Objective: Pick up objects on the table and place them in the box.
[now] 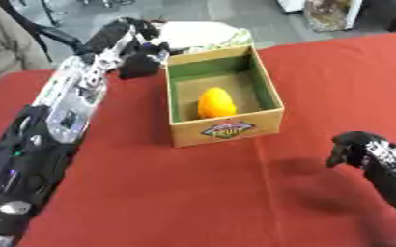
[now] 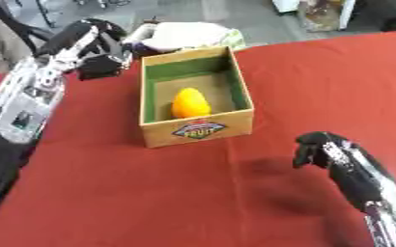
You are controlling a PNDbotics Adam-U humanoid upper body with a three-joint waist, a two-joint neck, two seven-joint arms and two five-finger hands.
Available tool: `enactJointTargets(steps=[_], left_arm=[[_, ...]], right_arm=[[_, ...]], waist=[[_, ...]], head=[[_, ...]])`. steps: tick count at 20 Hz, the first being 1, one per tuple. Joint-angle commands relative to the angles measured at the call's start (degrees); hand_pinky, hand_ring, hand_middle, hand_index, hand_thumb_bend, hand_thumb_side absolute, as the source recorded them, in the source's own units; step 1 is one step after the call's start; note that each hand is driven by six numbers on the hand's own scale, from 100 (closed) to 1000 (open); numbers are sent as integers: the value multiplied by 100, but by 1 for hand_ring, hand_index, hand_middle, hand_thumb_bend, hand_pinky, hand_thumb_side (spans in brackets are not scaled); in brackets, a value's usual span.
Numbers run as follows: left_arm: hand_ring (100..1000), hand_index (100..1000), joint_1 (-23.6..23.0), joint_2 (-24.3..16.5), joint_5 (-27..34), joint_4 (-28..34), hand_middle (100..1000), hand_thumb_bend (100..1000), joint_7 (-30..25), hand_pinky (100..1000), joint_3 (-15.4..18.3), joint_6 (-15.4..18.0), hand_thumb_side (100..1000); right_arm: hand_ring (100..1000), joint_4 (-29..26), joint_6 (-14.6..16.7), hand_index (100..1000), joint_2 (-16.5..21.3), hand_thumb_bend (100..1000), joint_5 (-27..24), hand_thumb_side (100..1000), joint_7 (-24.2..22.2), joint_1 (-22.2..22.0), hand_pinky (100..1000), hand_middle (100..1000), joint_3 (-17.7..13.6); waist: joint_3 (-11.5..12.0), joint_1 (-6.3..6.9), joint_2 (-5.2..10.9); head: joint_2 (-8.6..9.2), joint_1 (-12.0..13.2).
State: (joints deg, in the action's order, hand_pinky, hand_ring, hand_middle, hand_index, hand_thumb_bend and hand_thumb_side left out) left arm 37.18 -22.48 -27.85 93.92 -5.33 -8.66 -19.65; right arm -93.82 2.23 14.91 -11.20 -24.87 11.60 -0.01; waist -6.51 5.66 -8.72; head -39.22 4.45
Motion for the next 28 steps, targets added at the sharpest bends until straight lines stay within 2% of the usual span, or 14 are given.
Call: enactJointTargets(steps=[1, 5, 9, 15, 20, 28], left_arm=[[613, 803, -308, -97, 1223, 518, 672, 100, 1094, 646, 194, 84, 722], [605, 803, -945, 62, 2208, 852, 661, 100, 2001, 638, 213, 344, 783], [608, 807, -1420, 118, 2662, 1172, 665, 100, 2345, 640, 279, 474, 809], [608, 806, -1879, 350, 2830, 1519, 662, 100, 2510, 640, 421, 592, 850], [606, 801, -2089, 518, 2912, 1563, 658, 100, 2600, 638, 475, 659, 871], [606, 800, -2156, 609, 2935, 1584, 657, 100, 2645, 639, 485, 700, 878]], right_arm=[[543, -104, 9, 691, 88, 100, 7, 710, 39, 69, 571, 517, -46], [543, -113, 21, 691, 84, 100, -9, 712, 48, 67, 571, 517, -58], [543, -112, 22, 691, 92, 100, -2, 711, 62, 59, 571, 517, -68], [543, -111, 27, 691, 76, 100, -17, 710, 66, 62, 571, 517, -71], [543, -111, 24, 691, 64, 100, -16, 711, 73, 68, 571, 517, -74], [544, -115, 18, 691, 49, 100, -12, 710, 80, 79, 571, 517, -74]], waist=[[27, -44, 59], [74, -71, 56], [112, -73, 48], [140, -102, 67], [147, -114, 62], [135, -122, 49]], head=[[46, -32], [-20, -26], [-125, -4], [-325, -69], [-468, 44], [-490, 193]])
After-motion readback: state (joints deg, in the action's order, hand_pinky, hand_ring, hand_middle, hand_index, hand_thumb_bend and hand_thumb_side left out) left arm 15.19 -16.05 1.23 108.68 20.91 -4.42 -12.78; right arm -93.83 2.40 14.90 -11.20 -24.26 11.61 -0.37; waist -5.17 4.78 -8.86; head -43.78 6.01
